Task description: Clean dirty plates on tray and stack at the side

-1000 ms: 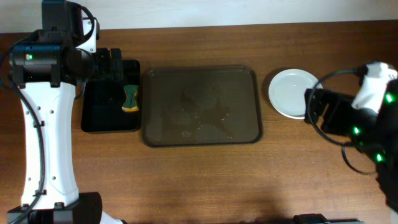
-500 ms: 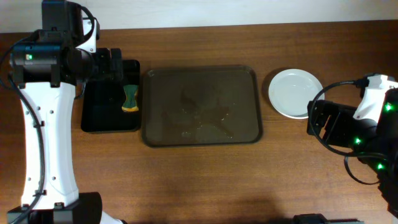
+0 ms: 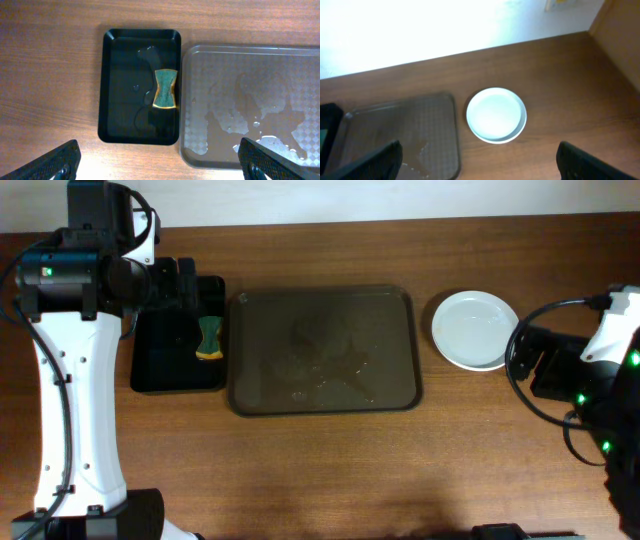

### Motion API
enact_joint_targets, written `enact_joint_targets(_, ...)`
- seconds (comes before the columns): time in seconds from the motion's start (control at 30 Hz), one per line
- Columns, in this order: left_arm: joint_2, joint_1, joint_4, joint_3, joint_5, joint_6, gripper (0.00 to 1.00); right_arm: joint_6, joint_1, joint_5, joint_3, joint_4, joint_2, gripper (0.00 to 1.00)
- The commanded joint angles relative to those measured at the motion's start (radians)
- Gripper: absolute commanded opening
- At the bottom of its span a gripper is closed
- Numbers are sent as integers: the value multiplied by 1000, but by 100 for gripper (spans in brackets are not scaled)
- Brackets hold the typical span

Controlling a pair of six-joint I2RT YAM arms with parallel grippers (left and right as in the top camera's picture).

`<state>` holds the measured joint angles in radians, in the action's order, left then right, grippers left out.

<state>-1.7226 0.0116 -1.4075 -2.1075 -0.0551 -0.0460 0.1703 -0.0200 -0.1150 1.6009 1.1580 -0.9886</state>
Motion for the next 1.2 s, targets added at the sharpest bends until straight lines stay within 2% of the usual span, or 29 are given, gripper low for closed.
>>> enact_joint_targets(0.0, 1, -2, 0, -5, 8, -10, 99, -55, 3, -26, -188, -171, 147, 98)
enact_joint_targets(0.4, 1, -2, 0, -5, 8, -10, 99, -61, 10, 87, -1108, -927, 682, 98)
enact_joint_targets(0.57, 1, -2, 0, -5, 8, -10, 99, -61, 10, 104, -1397, -1138, 867, 98)
enact_joint_targets(0.77, 1, -2, 0, -5, 7, -10, 99, -61, 10, 104, -1596, -1254, 986, 98)
enact_joint_targets(0.93, 1, -2, 0, -5, 8, -10, 99, -62, 10, 102, -1595, -1235, 985, 98)
enact_joint_targets(1.1, 1, -2, 0, -5, 8, -10, 99, -58, 7, 149, -1595, -1077, 985, 98)
enact_joint_targets(1.17, 1, -2, 0, -5, 8, -10, 99, -58, 7, 149, -1595, -1082, 983, 98)
